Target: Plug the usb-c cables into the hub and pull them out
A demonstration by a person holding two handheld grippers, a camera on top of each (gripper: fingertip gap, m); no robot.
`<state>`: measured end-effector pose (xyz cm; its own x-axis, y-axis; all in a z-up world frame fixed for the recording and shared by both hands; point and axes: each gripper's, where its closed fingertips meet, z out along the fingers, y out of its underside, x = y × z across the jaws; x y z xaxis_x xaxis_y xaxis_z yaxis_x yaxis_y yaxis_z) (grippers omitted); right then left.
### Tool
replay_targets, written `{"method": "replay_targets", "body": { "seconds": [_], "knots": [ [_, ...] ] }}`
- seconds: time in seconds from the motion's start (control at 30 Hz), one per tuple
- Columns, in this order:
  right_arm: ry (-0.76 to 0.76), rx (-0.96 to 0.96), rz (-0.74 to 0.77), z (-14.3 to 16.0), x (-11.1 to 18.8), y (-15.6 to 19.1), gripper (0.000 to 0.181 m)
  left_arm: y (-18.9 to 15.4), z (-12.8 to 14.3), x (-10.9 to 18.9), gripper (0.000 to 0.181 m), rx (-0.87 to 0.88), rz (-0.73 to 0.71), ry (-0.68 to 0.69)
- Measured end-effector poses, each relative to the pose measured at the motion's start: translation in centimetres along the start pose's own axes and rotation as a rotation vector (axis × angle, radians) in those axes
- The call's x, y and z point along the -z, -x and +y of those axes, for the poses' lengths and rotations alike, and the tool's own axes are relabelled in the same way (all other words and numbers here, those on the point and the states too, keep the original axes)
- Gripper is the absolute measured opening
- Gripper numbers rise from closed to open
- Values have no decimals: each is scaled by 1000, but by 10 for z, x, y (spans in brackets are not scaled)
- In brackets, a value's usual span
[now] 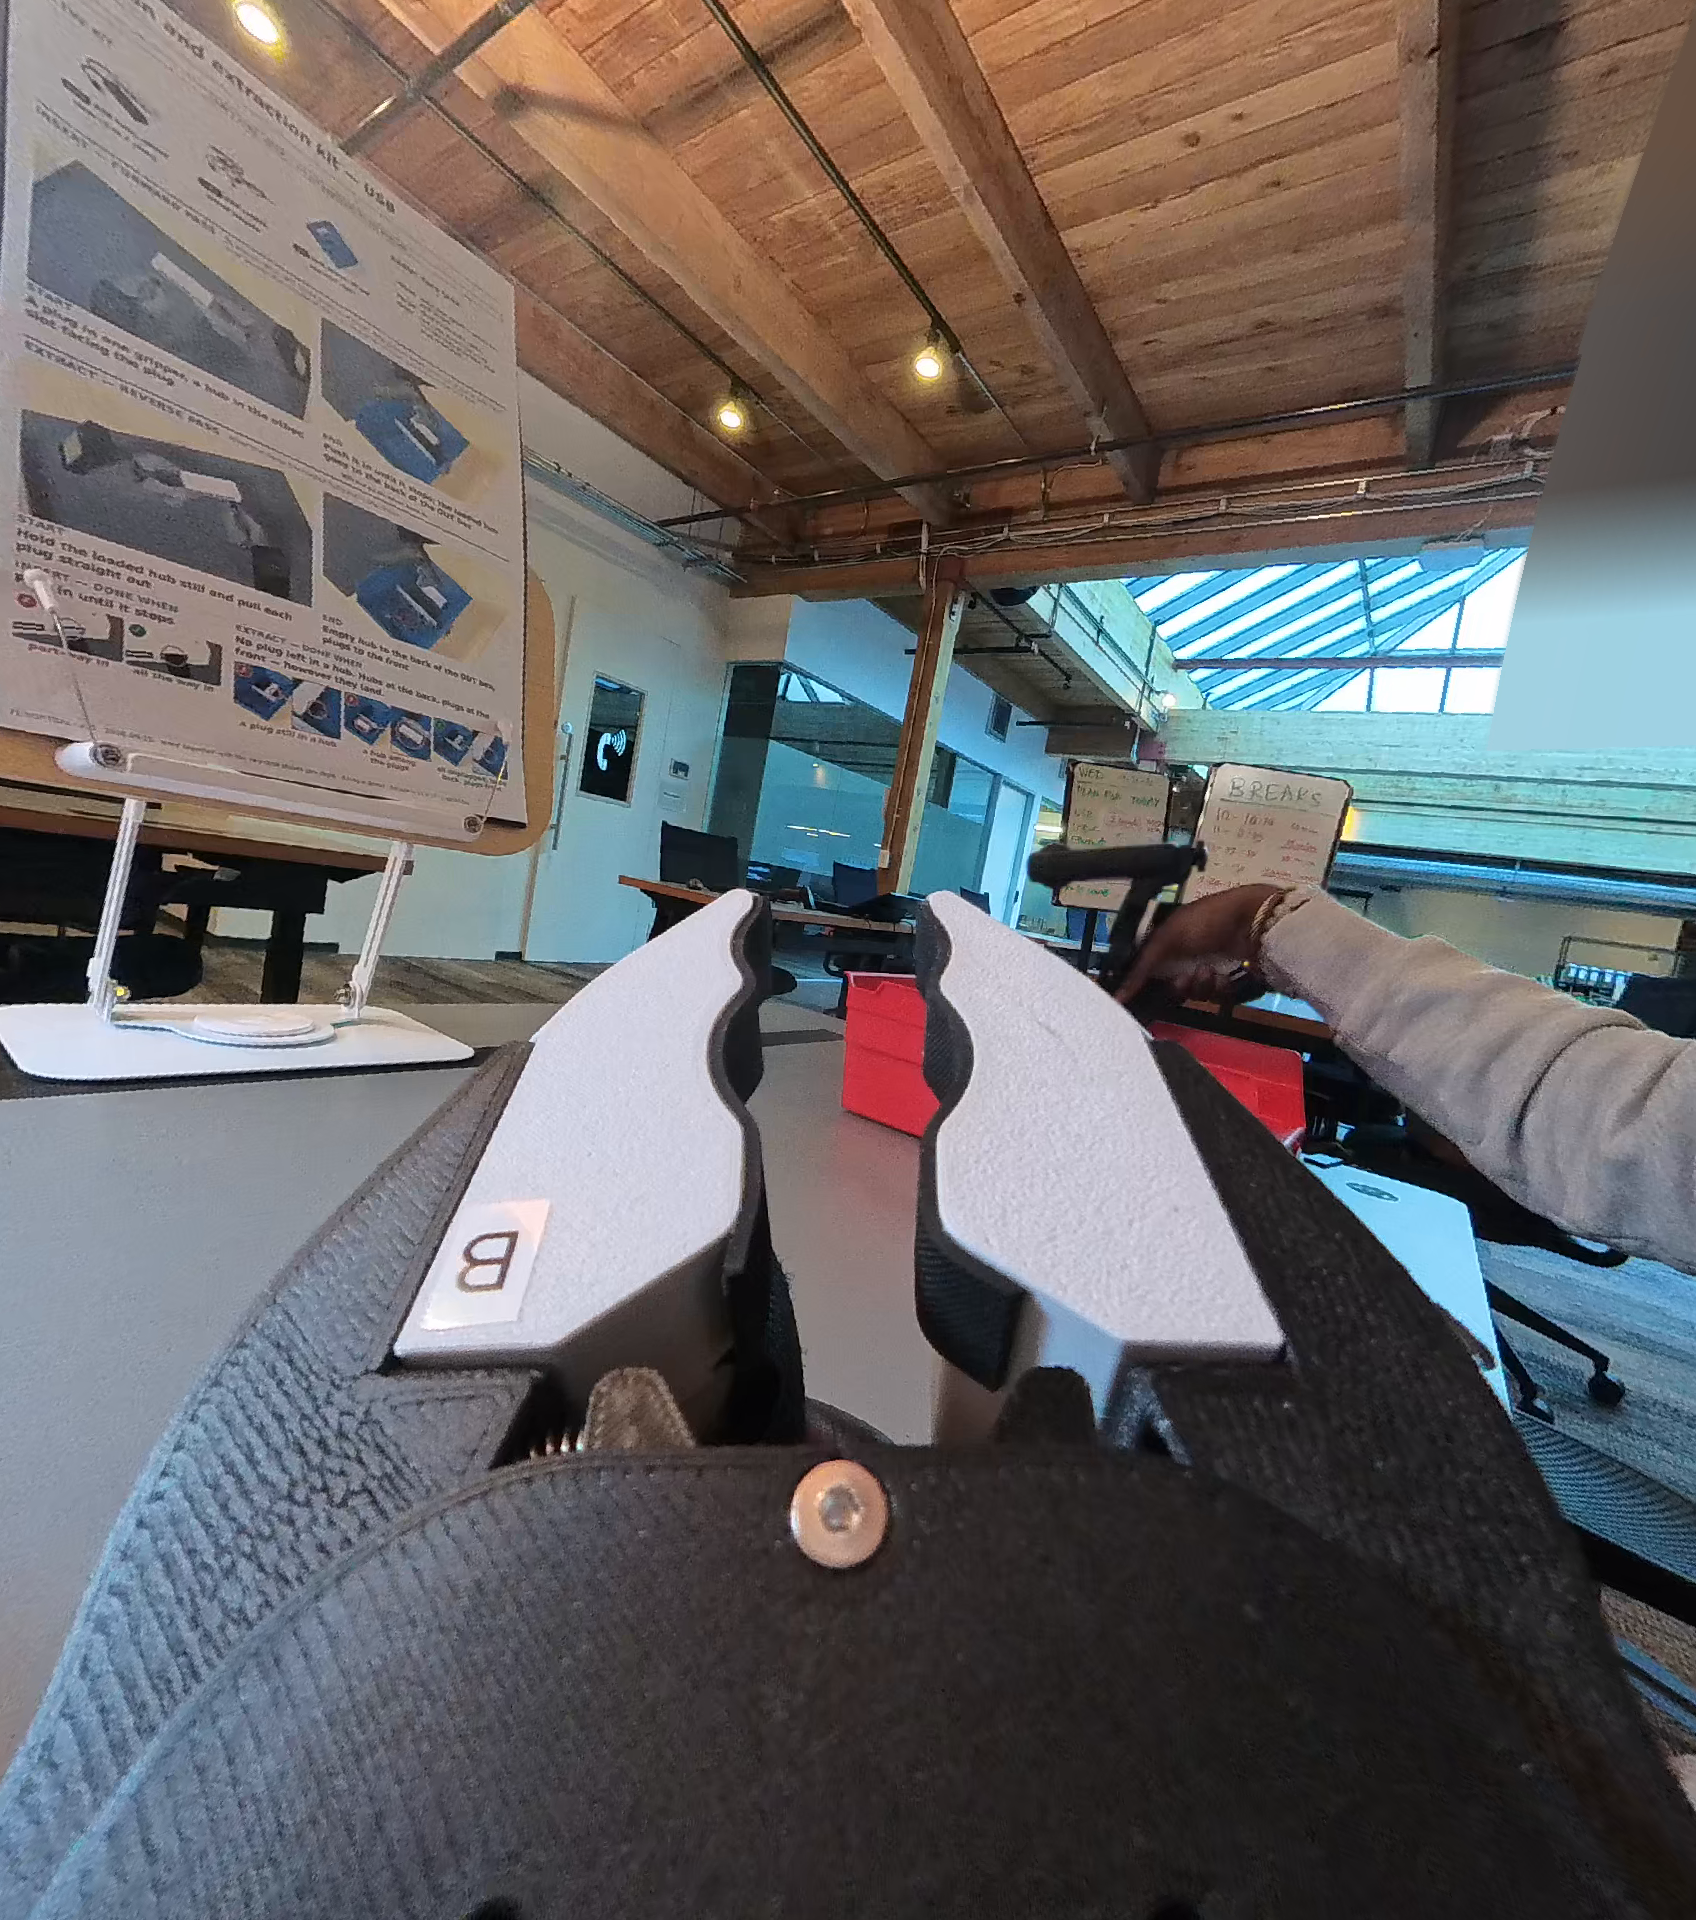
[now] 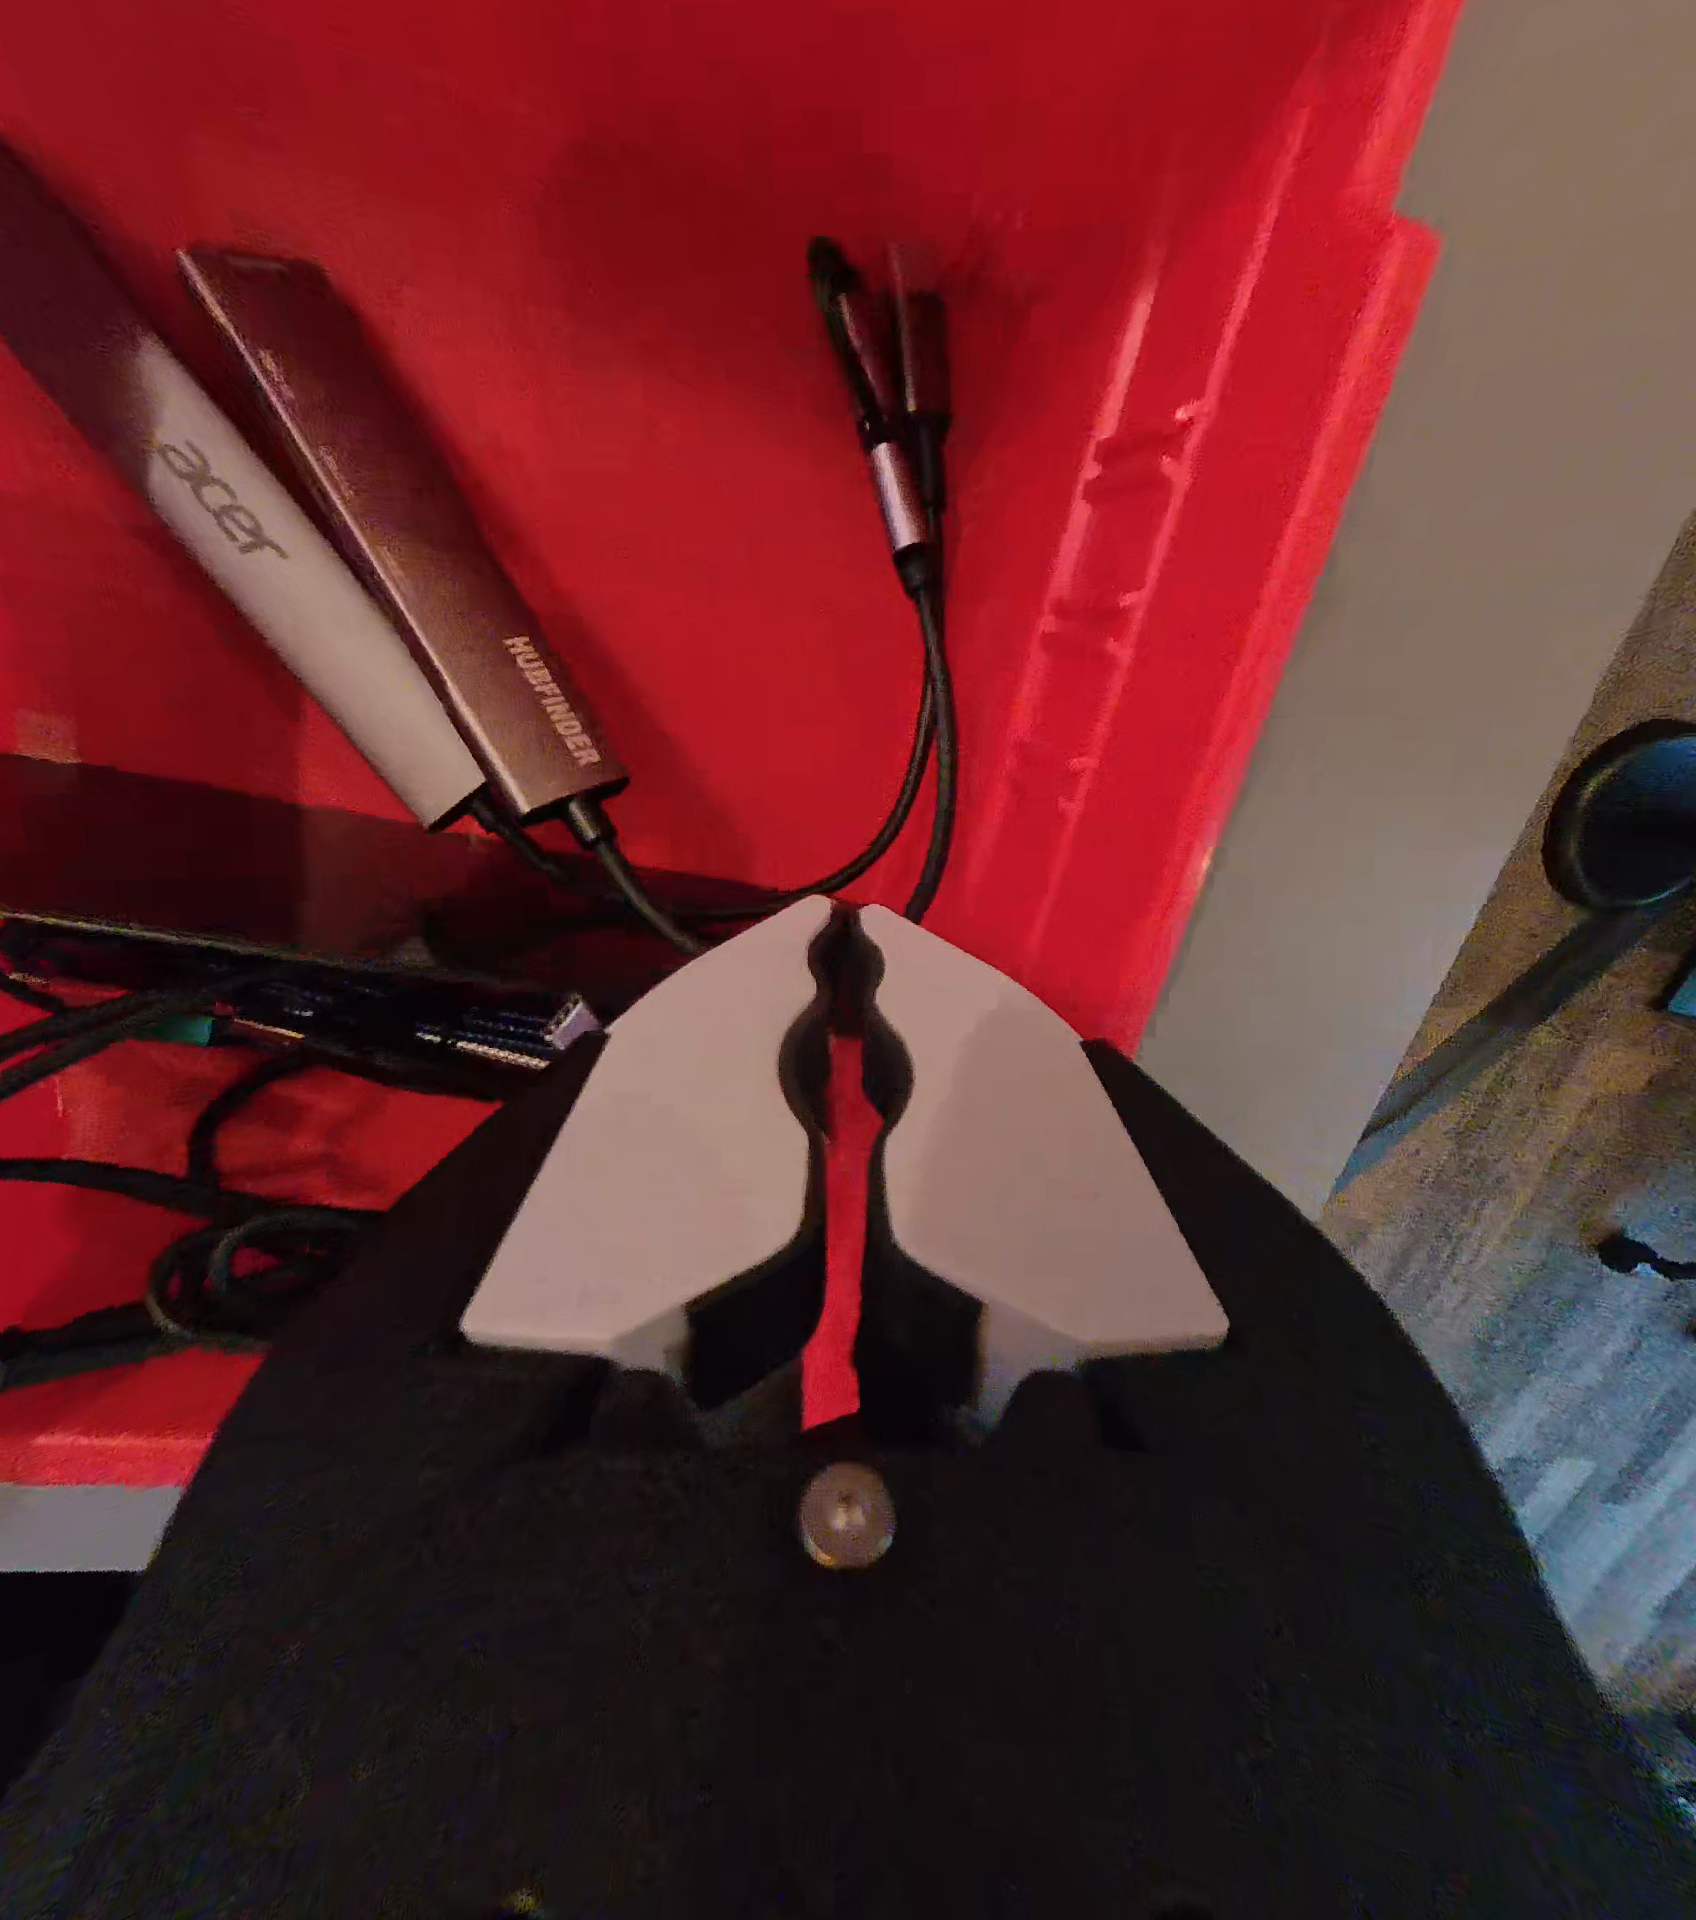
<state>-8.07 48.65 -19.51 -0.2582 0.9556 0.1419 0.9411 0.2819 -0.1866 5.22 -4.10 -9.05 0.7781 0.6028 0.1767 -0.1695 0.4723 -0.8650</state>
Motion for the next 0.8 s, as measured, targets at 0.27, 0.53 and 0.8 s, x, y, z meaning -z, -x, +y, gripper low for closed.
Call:
{"method": "replay_targets", "body": {
  "seconds": [0.27, 0.53, 0.8],
  "knots": [
    [-9, 15, 175, -10, -8, -5, 15, 1, 0, 0, 26, 6, -2, 1],
    [-570, 137, -174, 8, 85, 144, 90, 2, 0, 0, 26, 8, -5, -1],
    [-306, 233, 25, 72, 25, 184, 51, 4, 0, 0, 26, 3, -22, -6]
  ]
}}
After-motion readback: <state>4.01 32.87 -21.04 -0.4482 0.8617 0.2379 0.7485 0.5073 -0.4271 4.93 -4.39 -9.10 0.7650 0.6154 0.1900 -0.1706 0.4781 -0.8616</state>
